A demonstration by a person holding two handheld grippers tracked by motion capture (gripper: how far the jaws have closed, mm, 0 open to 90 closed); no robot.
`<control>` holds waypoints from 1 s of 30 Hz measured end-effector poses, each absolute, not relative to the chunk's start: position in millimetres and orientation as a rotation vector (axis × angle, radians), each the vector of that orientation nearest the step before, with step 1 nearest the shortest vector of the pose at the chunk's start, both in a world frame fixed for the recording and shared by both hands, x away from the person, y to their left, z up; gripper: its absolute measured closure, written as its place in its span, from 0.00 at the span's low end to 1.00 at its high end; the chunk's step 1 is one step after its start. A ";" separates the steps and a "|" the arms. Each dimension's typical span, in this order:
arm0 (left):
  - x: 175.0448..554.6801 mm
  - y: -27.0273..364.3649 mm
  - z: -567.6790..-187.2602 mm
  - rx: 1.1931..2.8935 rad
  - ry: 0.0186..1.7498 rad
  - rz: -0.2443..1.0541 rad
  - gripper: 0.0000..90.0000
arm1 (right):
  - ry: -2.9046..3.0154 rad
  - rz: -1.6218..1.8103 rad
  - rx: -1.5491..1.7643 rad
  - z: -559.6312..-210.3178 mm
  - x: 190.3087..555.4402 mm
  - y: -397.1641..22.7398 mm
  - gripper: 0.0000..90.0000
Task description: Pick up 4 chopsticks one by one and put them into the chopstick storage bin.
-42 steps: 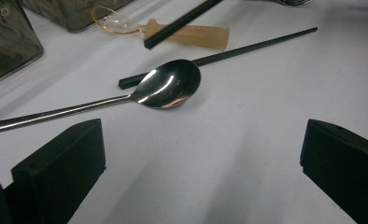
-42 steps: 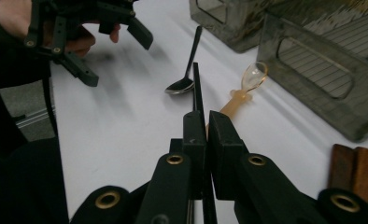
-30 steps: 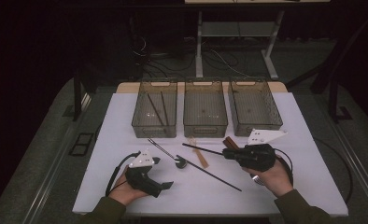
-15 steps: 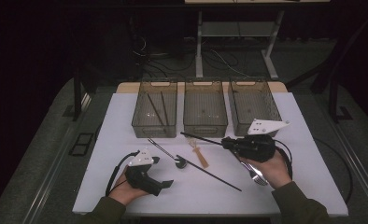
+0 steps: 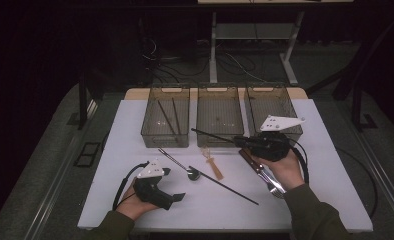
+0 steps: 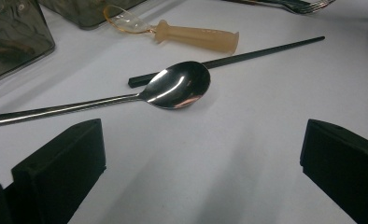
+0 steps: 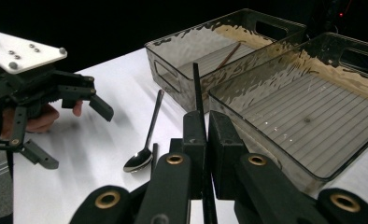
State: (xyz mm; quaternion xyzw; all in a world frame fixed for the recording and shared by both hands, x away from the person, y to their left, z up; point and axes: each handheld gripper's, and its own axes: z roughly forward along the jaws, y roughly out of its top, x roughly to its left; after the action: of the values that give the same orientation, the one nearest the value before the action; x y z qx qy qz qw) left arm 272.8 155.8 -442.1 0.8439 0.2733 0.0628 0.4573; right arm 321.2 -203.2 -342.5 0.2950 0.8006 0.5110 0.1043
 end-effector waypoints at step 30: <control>272.6 156.2 -441.0 2.069 0.664 0.151 0.00 | 2.340 1.443 0.913 -331.7 372.0 -141.1 0.95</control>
State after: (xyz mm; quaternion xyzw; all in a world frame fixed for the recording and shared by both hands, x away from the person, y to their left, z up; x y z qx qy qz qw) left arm 272.6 156.2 -441.0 0.8418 0.2703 0.0616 0.4631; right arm 372.0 -141.1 -331.7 0.3129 0.8017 0.4944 0.1223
